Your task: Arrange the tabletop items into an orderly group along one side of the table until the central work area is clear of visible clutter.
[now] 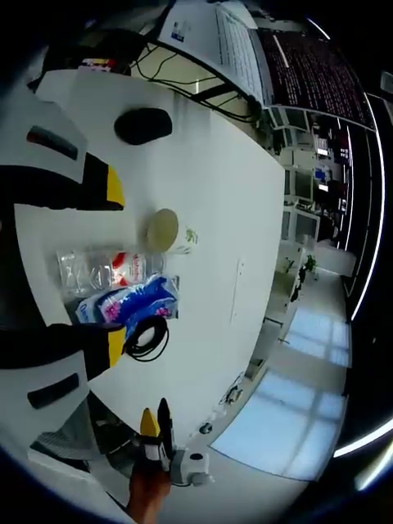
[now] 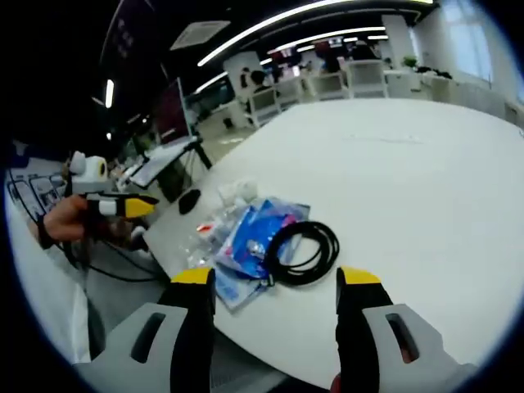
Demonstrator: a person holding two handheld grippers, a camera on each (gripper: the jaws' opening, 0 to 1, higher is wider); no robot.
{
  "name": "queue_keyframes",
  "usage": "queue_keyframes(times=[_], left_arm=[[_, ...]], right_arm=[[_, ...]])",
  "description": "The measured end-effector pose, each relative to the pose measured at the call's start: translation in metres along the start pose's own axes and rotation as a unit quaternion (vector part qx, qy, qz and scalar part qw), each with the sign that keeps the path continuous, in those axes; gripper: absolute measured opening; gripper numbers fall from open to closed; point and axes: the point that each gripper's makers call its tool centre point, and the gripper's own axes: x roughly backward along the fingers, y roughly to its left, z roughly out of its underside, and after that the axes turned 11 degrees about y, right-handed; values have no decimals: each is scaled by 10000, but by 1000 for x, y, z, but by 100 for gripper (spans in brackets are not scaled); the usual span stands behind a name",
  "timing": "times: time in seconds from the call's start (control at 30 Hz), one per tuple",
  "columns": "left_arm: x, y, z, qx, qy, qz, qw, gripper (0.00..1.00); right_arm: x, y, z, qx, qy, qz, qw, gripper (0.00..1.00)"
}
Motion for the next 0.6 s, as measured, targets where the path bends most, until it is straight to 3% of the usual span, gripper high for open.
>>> queue_keyframes(times=[0.6], left_arm=[[1,7,5,76,73,-73,9999,54]], right_arm=[[-2,2,2,-3,56,-1,10000,57]])
